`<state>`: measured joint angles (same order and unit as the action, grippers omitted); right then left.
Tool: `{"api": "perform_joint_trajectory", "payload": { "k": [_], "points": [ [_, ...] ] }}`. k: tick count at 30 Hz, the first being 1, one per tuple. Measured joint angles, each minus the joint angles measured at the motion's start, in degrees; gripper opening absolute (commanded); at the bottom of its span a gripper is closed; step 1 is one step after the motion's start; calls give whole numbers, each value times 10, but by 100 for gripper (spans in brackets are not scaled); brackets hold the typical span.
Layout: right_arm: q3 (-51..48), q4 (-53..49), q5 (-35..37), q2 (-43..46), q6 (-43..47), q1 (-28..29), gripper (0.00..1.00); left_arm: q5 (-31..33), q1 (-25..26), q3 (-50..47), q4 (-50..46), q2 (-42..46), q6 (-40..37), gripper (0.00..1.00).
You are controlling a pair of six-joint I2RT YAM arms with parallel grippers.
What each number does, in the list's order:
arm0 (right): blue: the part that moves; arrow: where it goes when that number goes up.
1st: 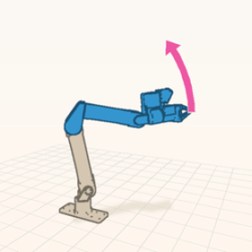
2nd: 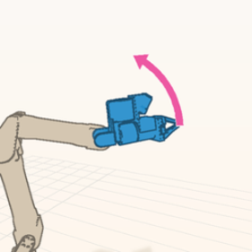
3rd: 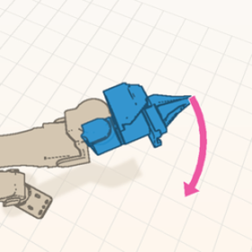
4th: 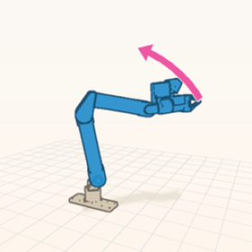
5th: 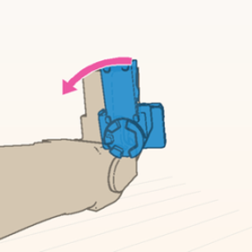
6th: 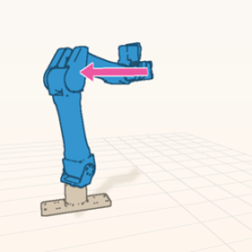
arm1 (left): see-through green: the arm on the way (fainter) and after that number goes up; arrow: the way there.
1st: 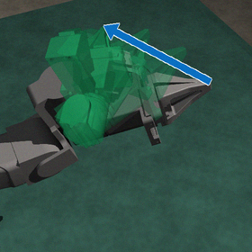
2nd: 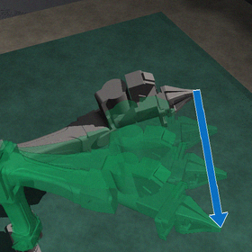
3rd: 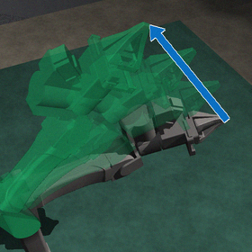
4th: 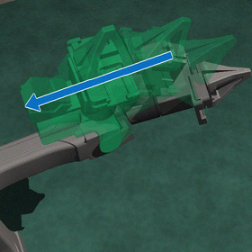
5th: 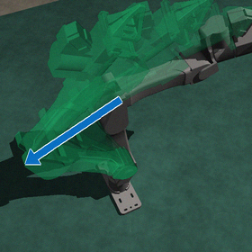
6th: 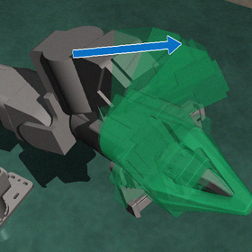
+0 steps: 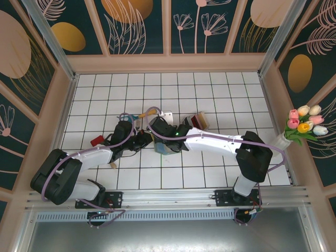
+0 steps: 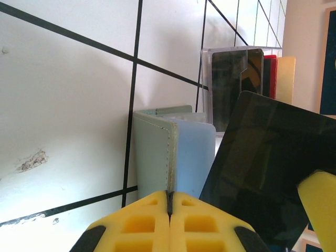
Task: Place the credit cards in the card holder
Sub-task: Flip over the card slot in the card holder, then insert the credit card into the card slot.
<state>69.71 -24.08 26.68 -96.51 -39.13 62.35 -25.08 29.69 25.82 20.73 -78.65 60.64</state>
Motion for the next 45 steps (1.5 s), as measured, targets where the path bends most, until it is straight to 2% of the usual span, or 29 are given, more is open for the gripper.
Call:
{"api": "perform_joint_trajectory", "payload": {
  "k": [5,12,16,23,31,37,45],
  "points": [
    [-22,-3,-1,24,-4,-14,0,12,0,0,-15,0,-8,0],
    [-100,12,-61,69,-16,-96,0,20,0,0,-29,0,-21,0],
    [-106,21,-95,70,-17,-101,0,26,0,0,-34,-5,-28,2],
    [-126,111,-195,89,-6,-108,0,46,0,0,-50,-29,-52,1],
    [-209,210,-295,87,-7,-156,0,61,0,2,-58,-61,-75,1],
    [-252,266,-350,82,-7,-181,0,63,0,9,-60,-69,-84,0],
    [-273,339,-402,44,-22,-184,0,63,0,11,-60,-73,-85,0]
  ]
}}
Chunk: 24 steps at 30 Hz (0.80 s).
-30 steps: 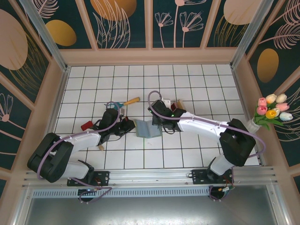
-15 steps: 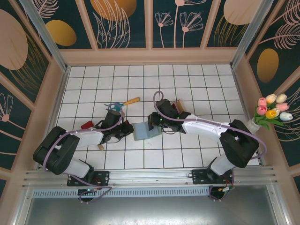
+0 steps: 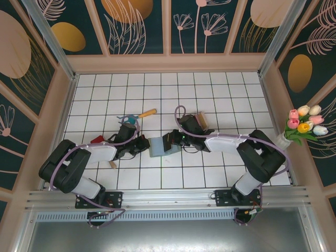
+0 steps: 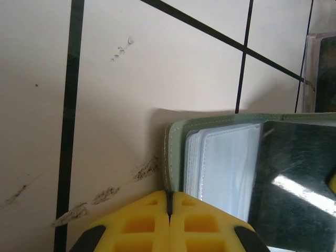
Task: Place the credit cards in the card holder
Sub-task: Insert the credit card into the card slot.
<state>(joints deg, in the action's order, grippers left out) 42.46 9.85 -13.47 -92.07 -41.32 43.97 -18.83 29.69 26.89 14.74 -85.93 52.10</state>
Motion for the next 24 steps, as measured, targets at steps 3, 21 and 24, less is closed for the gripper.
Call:
{"api": "perform_joint_trajectory", "payload": {
  "k": [3,21,24],
  "points": [
    [-7,17,-2,-10,-7,0,0,0,0,0,0,0,0,0],
    [-22,99,-56,-41,-41,1,0,0,0,0,0,0,0,0],
    [-28,99,-59,-41,-43,1,0,0,0,0,0,0,2,0]
  ]
}}
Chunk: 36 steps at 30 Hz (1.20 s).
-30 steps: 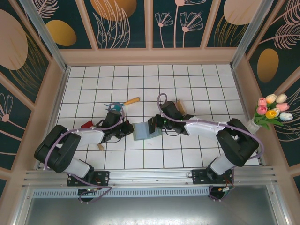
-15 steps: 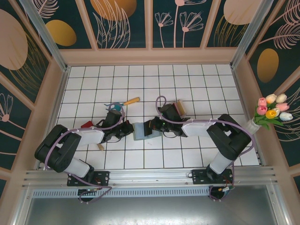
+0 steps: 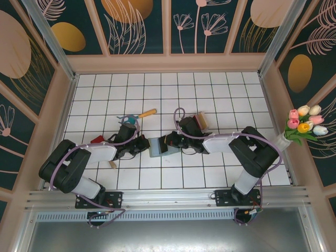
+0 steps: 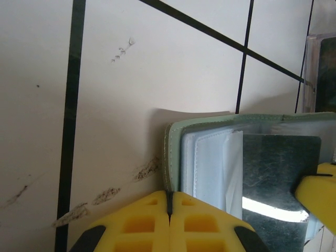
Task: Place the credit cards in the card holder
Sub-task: Insert the credit card into the card slot.
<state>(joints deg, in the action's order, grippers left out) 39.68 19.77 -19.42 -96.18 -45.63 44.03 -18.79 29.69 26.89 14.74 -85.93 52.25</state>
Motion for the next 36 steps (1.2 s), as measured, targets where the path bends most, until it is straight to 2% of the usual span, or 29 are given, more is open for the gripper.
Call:
{"api": "perform_joint_trajectory", "payload": {
  "k": [6,14,24,29,34,36],
  "points": [
    [-6,11,-2,-1,-15,3,0,-1,0,0,0,0,5,0],
    [20,27,14,-40,-61,37,4,1,0,-3,2,0,12,0],
    [23,2,52,-38,-89,49,28,2,0,-11,11,3,21,0],
    [31,-51,61,-14,-67,46,28,0,0,-15,16,6,22,0],
    [42,-85,60,-14,-43,44,20,-1,0,-15,16,7,23,0],
    [48,-93,54,-16,-38,44,13,-2,0,-15,16,7,23,0]
  ]
}}
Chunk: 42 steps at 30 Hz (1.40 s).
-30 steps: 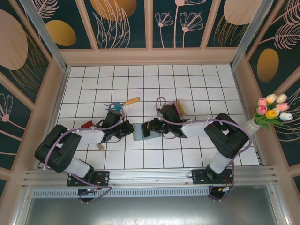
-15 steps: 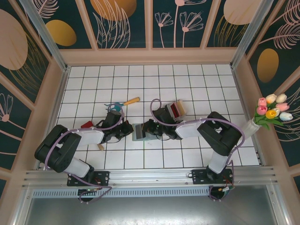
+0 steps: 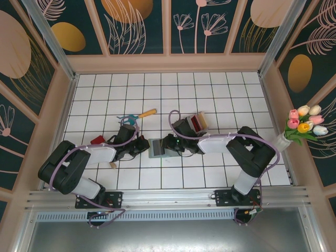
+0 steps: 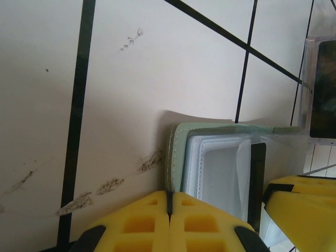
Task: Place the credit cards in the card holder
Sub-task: Insert the credit card into the card slot, then touch the card slot at the card holder.
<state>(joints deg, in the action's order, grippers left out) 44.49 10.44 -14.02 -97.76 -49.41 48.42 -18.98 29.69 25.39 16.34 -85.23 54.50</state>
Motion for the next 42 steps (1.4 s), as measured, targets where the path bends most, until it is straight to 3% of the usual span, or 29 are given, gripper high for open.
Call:
{"api": "perform_joint_trajectory", "payload": {
  "k": [7,13,19,29,36,42],
  "points": [
    [30,-7,-24,-37,10,0,8,12,-1,-1,-1,2,0,0],
    [53,-33,-25,-47,18,0,15,25,-2,-5,-1,8,0,0],
    [64,-106,43,-21,53,9,18,26,1,-5,-1,11,2,0],
    [76,-183,132,-15,87,15,14,26,1,-6,-1,11,2,0],
    [84,-265,231,16,88,14,16,30,3,-9,-2,15,2,0],
    [98,-305,252,48,105,13,20,30,3,-9,-5,16,2,1]
  ]
}}
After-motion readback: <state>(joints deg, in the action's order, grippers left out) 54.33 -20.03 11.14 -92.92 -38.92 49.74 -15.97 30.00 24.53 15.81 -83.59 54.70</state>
